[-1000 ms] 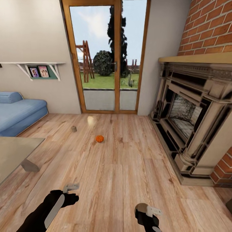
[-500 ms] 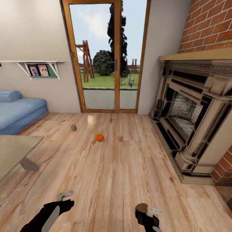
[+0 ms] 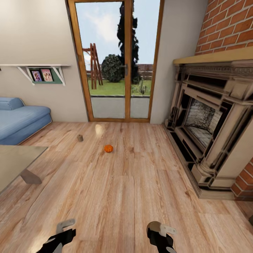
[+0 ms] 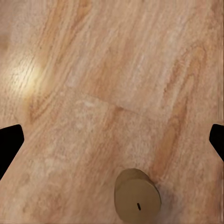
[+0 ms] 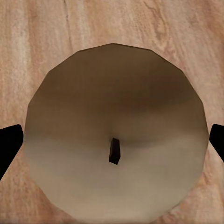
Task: Place each of the two pumpkins and all three candles from the living room inside a cabinet in the living room (use any cabinet), then make sure every cabinet is closed, and position the cauldron so it is next to a table in the living room.
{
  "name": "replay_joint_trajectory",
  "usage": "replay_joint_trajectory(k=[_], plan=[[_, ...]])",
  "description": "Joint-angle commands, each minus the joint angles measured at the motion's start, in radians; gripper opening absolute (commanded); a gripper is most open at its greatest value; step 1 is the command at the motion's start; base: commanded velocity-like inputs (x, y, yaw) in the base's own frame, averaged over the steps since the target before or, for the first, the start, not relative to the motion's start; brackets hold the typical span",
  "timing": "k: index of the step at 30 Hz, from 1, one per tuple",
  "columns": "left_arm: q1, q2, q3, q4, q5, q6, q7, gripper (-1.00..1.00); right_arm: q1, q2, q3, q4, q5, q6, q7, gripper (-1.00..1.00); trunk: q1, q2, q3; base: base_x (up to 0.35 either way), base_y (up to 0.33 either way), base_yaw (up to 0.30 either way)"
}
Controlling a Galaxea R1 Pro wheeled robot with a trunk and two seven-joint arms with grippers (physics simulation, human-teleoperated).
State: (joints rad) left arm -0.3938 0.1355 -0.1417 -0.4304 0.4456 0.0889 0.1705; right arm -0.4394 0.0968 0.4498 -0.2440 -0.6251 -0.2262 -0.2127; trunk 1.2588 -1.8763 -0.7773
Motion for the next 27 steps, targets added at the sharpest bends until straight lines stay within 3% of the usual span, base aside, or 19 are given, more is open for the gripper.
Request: replay_joint_trajectory(k=[1,5,8,16,23,27], plan=[[0.0,0.0,-0.008,-0.018,0.009,0.026,0.008,1.0,-0.001,0.0,0.009,-0.001,-0.007,-0.004,-0.005,-1.0,0.004,-0.008,-0.004,0.0,0.0,0.0],[0.0,0.0,-0.008,-0.05,0.012,0.128,0.009,1.0,-0.001,0.0,0.009,-0.001,-0.007,-0.004,-0.004,-1.0,0.019,-0.036,-0.017,0.0,0.0,0.0],[0.0,0.0,-0.004,-0.055,0.014,0.166,0.011,1.0,-0.001,0.0,0.009,-0.001,-0.007,-0.004,-0.004,-1.0,0.031,-0.057,-0.026,0.0,0.0,0.0],[0.001,-0.037,-0.005,-0.044,0.014,0.171,0.012,1.0,-0.001,-0.002,0.01,-0.001,-0.007,-0.003,-0.004,-1.0,0.061,-0.113,-0.051,0.0,0.0,0.0],[0.001,-0.046,-0.008,-0.025,0.014,0.166,0.012,1.0,-0.001,-0.006,0.01,-0.007,-0.007,-0.001,0.009,-1.0,0.088,-0.162,-0.073,0.0,0.0,0.0],[0.002,-0.058,-0.008,-0.022,0.011,0.164,0.012,1.0,0.0,-0.009,0.009,-0.072,-0.008,0.003,0.027,-1.0,0.103,-0.19,-0.086,0.0,0.0,0.0]])
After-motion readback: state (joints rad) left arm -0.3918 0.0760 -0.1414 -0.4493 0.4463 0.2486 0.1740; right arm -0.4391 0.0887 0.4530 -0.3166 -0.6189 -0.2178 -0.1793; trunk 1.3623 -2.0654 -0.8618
